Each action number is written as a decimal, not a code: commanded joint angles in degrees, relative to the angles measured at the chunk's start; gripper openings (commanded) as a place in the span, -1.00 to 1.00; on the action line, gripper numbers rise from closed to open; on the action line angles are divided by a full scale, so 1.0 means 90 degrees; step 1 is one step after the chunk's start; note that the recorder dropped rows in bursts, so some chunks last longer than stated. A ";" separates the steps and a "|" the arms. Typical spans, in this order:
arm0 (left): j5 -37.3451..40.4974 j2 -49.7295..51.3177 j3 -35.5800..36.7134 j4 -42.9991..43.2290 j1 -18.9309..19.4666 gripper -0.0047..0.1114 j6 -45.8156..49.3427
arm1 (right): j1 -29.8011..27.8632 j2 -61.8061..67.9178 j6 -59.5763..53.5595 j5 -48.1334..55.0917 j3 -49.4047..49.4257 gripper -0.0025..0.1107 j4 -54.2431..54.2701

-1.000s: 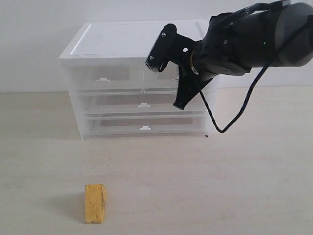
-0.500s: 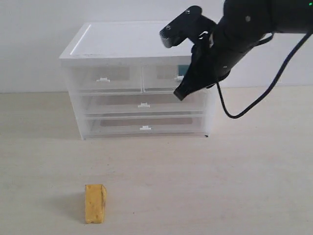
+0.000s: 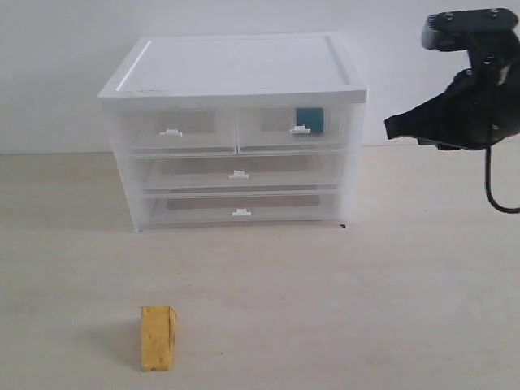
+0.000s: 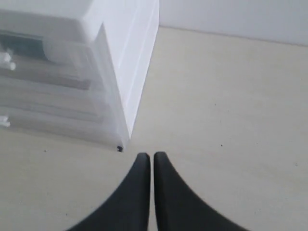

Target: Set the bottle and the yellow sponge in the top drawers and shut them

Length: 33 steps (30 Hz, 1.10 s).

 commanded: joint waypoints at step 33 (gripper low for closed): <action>-0.0311 -0.0017 0.0026 0.0467 0.0024 -0.85 0.0100 | -0.0066 -0.7605 -0.0401 -0.4749 0.6577 -0.96 0.1403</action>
